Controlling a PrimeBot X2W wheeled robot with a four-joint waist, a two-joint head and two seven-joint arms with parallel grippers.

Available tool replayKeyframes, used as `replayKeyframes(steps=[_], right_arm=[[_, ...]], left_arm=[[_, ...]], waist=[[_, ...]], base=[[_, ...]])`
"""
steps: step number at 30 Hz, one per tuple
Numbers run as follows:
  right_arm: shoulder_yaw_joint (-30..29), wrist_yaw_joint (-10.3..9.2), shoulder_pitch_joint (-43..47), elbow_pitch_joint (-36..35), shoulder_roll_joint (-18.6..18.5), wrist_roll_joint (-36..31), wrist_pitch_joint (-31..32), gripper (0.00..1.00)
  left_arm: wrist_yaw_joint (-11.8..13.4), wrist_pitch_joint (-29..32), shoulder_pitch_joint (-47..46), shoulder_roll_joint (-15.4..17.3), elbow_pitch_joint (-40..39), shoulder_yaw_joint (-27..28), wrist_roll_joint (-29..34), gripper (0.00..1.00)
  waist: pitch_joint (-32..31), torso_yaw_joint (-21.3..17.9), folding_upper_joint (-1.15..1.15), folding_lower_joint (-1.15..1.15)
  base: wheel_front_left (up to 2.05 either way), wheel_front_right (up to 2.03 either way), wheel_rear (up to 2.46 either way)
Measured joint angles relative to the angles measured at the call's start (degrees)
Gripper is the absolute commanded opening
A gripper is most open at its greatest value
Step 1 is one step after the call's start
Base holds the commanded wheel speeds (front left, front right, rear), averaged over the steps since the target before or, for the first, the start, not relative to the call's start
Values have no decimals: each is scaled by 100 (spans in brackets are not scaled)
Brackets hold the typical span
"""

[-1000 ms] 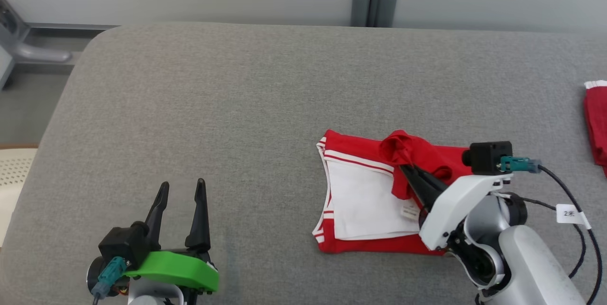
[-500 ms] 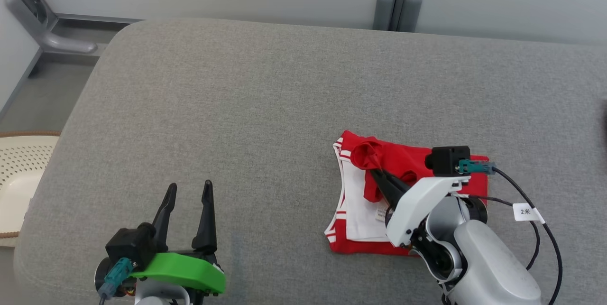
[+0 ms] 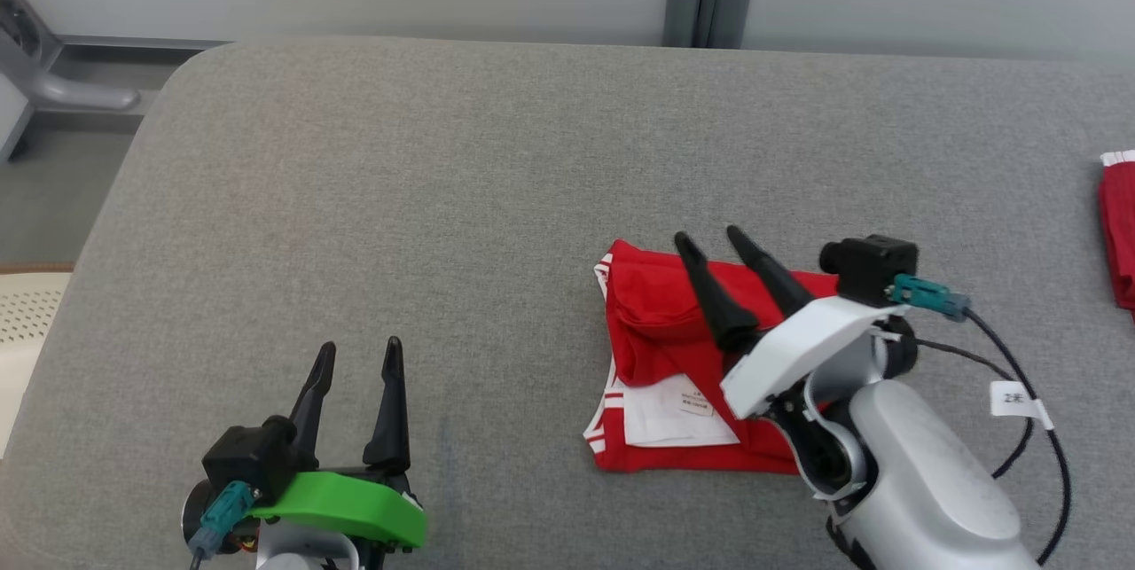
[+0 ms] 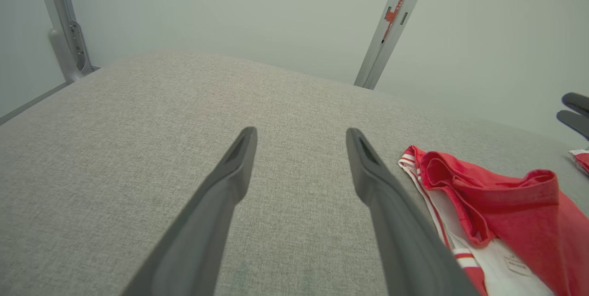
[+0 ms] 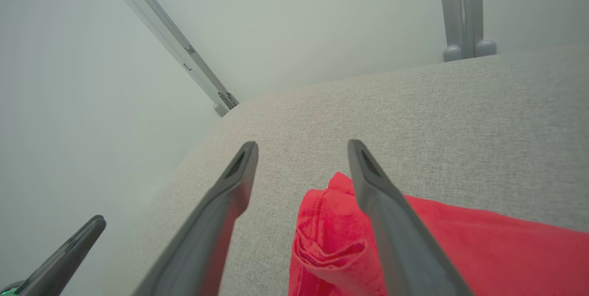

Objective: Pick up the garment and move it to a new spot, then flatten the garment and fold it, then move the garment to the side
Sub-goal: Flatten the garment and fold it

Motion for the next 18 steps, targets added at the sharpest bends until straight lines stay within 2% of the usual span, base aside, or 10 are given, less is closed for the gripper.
replayKeyframes(steps=[7, 12, 14, 16, 18], right_arm=[[-660, 0, 265, -261, -302, -695, -137, 100], [-722, 0, 427, -288, -525, -1303, -200, 100], [-569, 0, 471, -169, -580, -1497, -198, 42], [-386, 0, 499, 10, -655, -1709, -197, 15], [-193, 0, 493, 231, -699, -1795, -199, 0]], left_arm=[[-41, 0, 0, -19, 12, 15, 23, 100], [-46, 0, -9, -35, 18, 15, 52, 100], [-52, 0, -15, -47, 23, 10, 62, 100], [-70, 0, -34, -56, 38, 3, 63, 100], [-89, 0, -71, -68, 48, -4, 63, 100]], waist=[[11, -158, 0, 0], [63, -206, 0, 0], [93, -213, 0, 0], [116, -203, 0, 0], [137, -179, 0, 0]], base=[[0, 0, 0], [0, 0, 0], [0, 0, 0], [0, 0, 0], [0, 0, 0]])
